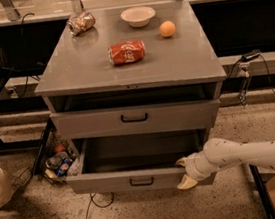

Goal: Open middle drawer

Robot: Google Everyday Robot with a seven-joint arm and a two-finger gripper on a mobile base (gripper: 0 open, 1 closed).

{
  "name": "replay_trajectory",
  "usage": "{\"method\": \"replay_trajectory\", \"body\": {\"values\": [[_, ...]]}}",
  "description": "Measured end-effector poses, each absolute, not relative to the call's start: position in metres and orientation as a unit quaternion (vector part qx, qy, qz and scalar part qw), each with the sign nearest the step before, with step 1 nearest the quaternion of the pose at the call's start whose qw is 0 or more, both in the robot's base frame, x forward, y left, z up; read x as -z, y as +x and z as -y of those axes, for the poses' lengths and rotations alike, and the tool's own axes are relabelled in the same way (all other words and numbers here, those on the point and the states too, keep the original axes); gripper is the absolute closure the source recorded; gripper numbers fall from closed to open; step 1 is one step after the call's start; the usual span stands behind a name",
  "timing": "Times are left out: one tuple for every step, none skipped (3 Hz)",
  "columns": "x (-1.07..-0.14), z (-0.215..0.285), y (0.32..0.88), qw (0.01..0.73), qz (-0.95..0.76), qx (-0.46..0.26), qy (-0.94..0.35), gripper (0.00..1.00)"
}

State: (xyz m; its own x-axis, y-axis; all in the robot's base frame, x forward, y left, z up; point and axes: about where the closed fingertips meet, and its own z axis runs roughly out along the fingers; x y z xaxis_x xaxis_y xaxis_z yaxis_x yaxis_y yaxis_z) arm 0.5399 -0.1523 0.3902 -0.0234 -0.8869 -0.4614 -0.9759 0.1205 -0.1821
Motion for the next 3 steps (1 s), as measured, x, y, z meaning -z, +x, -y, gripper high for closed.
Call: {"method": "replay_trajectory", "body": {"values": [[-0.390, 0.152, 0.540, 0.239, -0.709, -0.093, -0.657, 0.66], [-0.394, 0.158, 0.513, 0.232, -0.720, -0.088, -0.648, 0.89], [-0.395, 0.158, 0.512, 0.232, -0.720, -0.088, -0.648, 1.00]]}}
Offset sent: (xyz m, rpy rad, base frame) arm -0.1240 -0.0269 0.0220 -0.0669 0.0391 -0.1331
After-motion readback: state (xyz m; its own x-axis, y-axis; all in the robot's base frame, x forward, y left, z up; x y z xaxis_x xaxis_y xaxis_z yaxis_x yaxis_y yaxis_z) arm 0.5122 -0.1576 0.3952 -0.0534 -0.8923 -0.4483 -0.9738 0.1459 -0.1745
